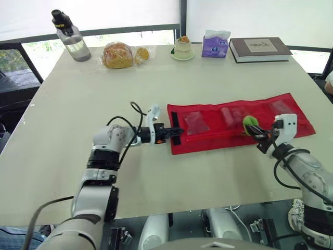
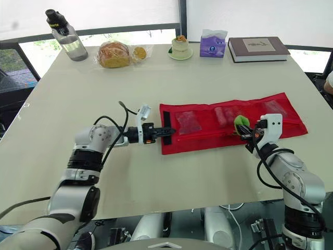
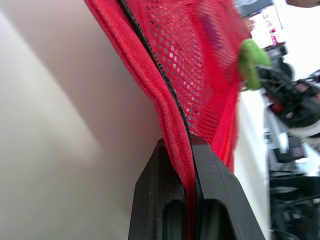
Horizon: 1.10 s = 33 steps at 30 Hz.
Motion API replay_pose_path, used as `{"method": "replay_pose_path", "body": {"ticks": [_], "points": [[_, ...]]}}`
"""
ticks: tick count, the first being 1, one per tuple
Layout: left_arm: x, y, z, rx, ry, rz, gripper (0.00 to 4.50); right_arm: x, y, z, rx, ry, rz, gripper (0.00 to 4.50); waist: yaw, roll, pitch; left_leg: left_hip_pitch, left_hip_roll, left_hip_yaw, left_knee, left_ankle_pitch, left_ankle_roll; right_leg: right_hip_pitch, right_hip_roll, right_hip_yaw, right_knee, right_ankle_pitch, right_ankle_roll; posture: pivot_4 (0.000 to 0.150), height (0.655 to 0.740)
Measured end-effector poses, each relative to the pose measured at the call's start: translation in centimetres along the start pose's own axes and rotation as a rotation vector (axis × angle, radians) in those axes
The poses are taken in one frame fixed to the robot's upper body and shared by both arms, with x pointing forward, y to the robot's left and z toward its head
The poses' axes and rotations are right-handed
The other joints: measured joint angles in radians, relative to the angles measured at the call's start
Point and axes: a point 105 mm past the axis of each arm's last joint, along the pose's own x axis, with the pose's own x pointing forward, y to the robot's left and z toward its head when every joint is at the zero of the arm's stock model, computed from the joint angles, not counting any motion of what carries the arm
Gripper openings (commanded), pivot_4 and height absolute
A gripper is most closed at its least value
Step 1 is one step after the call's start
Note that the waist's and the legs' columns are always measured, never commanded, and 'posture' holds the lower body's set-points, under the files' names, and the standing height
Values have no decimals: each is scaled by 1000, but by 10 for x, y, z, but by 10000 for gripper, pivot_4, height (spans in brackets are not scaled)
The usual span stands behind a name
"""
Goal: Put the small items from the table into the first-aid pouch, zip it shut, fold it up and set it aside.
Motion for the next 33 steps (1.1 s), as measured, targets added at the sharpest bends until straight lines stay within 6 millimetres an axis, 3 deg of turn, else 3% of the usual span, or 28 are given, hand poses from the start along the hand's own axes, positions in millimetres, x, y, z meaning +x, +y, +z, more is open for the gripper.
{"method": "replay_pose_path", "body": {"ticks": [17,29,33], "points": [[-100,58,21,83,-74,294,0,-21,-80,9,-84,-28,-342,530,-1,0,0,0,1,4,-1,0,0,-3,0,3,0,0,0,1500,7400],[-104,61,20,76,-85,300,0,-20,-84,14,-134,-49,-371,530,1,0,0,-1,1,4,-1,0,0,-3,0,4,0,0,0,1500,7400],[-113,64,20,70,-91,326,0,-23,-88,15,-158,-41,-397,14957,-2,0,0,0,1,4,-1,0,0,-3,0,4,0,0,0,1500,7400]]}}
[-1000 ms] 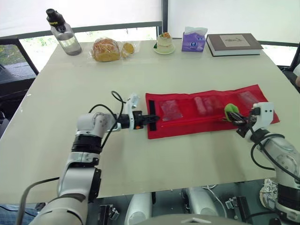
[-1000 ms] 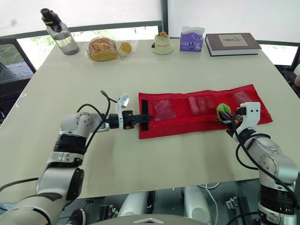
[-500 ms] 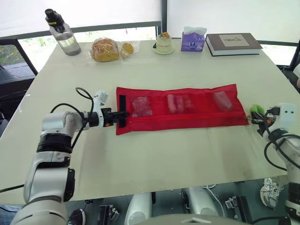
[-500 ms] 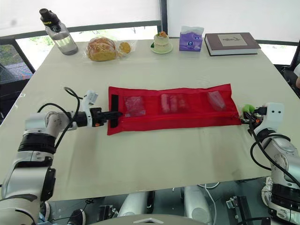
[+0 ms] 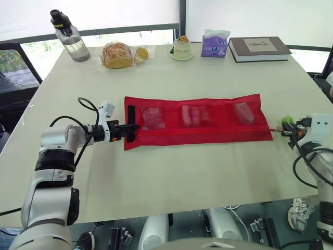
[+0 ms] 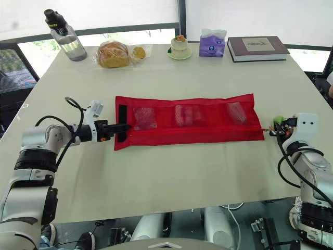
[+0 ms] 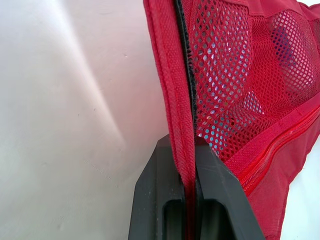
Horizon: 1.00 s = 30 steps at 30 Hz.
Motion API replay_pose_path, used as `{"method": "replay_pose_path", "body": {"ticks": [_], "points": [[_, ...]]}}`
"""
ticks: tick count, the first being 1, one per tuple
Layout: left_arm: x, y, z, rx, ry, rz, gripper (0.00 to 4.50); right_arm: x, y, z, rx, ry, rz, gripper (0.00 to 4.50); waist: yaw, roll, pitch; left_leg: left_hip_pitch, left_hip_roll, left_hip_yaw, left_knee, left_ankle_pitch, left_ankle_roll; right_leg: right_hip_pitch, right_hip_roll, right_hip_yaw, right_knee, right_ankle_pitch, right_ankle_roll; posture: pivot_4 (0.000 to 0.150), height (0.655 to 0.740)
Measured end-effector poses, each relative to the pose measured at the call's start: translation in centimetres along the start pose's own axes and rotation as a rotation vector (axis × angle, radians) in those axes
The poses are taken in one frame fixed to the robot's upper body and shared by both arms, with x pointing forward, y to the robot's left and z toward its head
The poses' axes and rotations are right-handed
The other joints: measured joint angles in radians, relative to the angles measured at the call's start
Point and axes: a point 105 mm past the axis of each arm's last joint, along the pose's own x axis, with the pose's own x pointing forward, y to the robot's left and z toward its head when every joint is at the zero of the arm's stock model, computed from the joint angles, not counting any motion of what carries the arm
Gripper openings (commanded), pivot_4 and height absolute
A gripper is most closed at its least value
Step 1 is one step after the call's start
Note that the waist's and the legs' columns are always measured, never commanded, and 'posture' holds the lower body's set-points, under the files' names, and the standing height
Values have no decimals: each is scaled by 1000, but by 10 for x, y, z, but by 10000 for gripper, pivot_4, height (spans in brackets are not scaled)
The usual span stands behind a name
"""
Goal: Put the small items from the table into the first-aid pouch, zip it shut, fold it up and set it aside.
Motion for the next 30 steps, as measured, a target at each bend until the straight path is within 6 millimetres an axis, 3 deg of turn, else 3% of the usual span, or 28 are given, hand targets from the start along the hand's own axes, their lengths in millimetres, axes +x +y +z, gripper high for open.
{"method": "replay_pose_path", "body": {"ticks": [5,7,13,14,19,21,24,30], "points": [[-15,9,-3,-25,-1,49,0,-5,-12,-1,-4,2,-45,39082,-10,0,0,0,1,0,0,0,0,0,0,0,0,0,0,1500,7400],[-17,9,-4,-21,1,57,0,-6,-13,-1,-3,3,-48,44798,-12,0,0,0,1,0,0,0,0,0,0,0,0,0,0,1500,7400],[-23,11,-5,-19,10,74,0,-7,-12,4,0,-15,-39,44798,-16,0,0,0,1,1,-1,0,0,0,0,1,0,0,0,1500,7400],[-24,11,-6,-18,11,76,7040,-8,-12,4,2,-16,-37,45000,-16,0,0,0,1,1,-1,0,0,0,0,1,0,0,0,1500,7400],[-30,11,0,7,-20,79,29291,-14,-21,8,-10,-19,-58,45000,-12,0,0,0,0,1,-1,0,0,0,0,1,0,0,0,1500,7400],[-33,11,2,20,-29,86,37145,-16,-28,13,-23,-31,-80,45000,-11,0,0,0,0,1,-1,0,0,0,0,1,0,0,0,1500,7400],[-35,11,5,35,-45,89,44656,-20,-37,18,-30,-41,-98,45000,-11,0,0,1,0,1,-1,0,0,0,0,1,0,0,0,1500,7400],[-39,18,8,88,-57,129,44656,-23,-41,21,18,-52,-92,45000,-11,0,0,1,0,2,-1,0,0,0,0,1,0,0,0,1500,7400]]}}
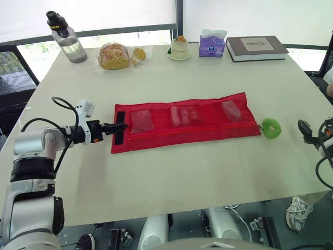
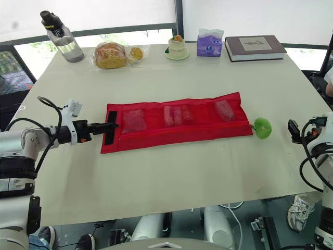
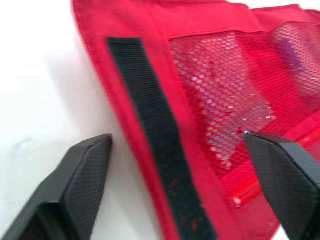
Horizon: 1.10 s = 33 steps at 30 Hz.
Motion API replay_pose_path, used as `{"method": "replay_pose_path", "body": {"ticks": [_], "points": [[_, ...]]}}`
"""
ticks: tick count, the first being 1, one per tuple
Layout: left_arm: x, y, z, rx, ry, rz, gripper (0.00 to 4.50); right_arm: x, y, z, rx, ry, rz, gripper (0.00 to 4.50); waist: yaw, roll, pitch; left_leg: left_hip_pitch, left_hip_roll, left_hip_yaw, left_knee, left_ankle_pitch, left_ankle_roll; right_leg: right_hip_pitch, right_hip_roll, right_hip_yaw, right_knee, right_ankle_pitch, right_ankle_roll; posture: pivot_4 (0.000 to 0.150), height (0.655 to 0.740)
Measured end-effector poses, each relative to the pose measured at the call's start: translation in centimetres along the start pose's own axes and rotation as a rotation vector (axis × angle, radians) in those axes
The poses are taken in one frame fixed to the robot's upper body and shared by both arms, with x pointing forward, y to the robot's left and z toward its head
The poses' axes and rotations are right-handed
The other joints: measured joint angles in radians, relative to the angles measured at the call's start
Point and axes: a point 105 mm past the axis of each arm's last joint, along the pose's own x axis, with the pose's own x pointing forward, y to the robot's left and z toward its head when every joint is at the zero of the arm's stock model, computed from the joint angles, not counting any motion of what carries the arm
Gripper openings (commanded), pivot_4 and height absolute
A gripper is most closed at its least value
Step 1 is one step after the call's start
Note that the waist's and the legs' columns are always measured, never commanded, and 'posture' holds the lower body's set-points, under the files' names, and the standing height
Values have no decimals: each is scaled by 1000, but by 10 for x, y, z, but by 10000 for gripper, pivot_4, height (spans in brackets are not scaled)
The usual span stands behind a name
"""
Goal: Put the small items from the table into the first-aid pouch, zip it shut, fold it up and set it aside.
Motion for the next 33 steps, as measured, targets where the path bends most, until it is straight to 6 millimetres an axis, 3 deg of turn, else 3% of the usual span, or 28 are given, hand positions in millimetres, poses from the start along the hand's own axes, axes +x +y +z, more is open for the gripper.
{"method": "replay_pose_path", "body": {"ticks": [4,8,11,14,15,17,23,29,33], "points": [[-3,0,7,63,-38,-10,44656,-6,13,-3,17,11,90,45000,6,0,0,-2,0,0,0,0,0,-1,0,0,0,0,0,1500,7400],[-11,-15,28,193,-109,-68,44656,-18,44,-1,73,10,264,45000,15,-1,1,-8,0,-1,1,0,0,-6,0,-1,0,0,0,1500,7400],[-15,-46,45,320,-157,-180,44656,-30,69,-1,146,17,397,45000,21,-1,1,-9,0,-1,2,0,0,-6,-2,-1,0,0,0,1500,7400],[-16,-71,51,388,-175,-279,44656,-40,81,-4,186,46,466,45000,23,-2,1,-11,0,-3,3,0,0,-6,-2,-3,-1,0,0,1500,7400],[-16,-89,53,437,-177,-344,44656,-45,87,-9,218,70,485,45000,23,-2,1,-11,0,-3,3,0,0,-6,-2,-3,-1,0,0,1500,7400],[-15,-103,54,474,-177,-393,44656,-47,90,-13,244,88,490,45000,22,-2,1,-10,0,-3,3,0,0,-6,-2,-3,0,0,0,1500,7400],[-9,-174,50,691,-130,-660,44656,-56,107,-41,339,214,466,45000,16,-1,1,-10,0,-2,4,0,0,-6,0,-2,0,0,1,1500,7400],[-18,-218,47,839,-109,-861,44656,-55,124,-56,465,261,423,45000,17,-1,1,-10,0,-3,4,0,0,-6,1,-3,0,-1,3,1500,7400],[-21,-229,46,901,-103,-914,44656,-49,130,-53,583,243,366,45000,16,-2,1,-10,1,-3,4,0,0,-6,1,-3,0,-1,3,1500,7400]]}}
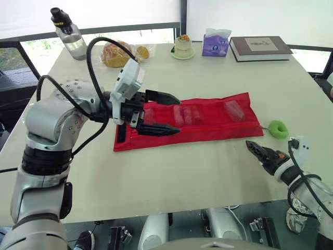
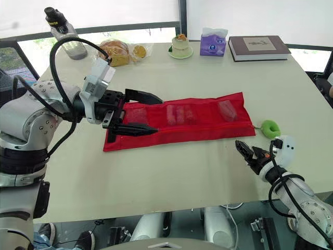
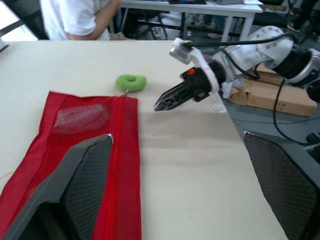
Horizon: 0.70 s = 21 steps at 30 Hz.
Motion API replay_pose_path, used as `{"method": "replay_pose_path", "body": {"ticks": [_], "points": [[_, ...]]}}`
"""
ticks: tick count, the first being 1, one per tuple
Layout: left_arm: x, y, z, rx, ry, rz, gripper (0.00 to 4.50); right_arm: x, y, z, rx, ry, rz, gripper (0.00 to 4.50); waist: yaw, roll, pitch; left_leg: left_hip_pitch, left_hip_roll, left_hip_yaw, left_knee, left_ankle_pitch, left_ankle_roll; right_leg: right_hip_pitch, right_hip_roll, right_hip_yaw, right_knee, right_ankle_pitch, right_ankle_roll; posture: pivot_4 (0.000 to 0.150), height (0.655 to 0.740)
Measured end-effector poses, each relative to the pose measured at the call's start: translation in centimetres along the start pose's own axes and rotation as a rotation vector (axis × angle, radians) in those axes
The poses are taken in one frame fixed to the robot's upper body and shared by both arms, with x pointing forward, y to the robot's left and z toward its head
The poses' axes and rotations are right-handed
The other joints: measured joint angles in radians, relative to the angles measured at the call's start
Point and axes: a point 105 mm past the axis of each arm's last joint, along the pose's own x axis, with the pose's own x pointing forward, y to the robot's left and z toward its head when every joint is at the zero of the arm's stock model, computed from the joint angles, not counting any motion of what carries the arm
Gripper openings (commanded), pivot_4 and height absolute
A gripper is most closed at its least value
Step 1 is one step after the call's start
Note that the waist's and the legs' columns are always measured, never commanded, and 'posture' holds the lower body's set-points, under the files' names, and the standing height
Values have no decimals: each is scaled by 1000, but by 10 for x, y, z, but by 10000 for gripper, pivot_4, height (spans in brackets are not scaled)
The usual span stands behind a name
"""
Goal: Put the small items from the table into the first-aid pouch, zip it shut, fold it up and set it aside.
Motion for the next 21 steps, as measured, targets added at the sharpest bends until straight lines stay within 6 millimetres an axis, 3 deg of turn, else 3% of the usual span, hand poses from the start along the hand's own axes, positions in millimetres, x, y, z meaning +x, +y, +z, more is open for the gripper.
{"method": "replay_pose_path", "body": {"ticks": [10,21], "points": [[9,-4,5,54,-5,-59,44656,31,13,11,289,-73,-83,45000,-2,0,0,0,0,0,0,0,0,0,0,0,0,1,-1,1500,7400],[11,-4,6,67,-10,-62,44656,48,17,20,460,-127,-120,45000,-5,0,0,0,0,0,0,0,0,0,1,0,0,1,-2,1500,7400]]}}
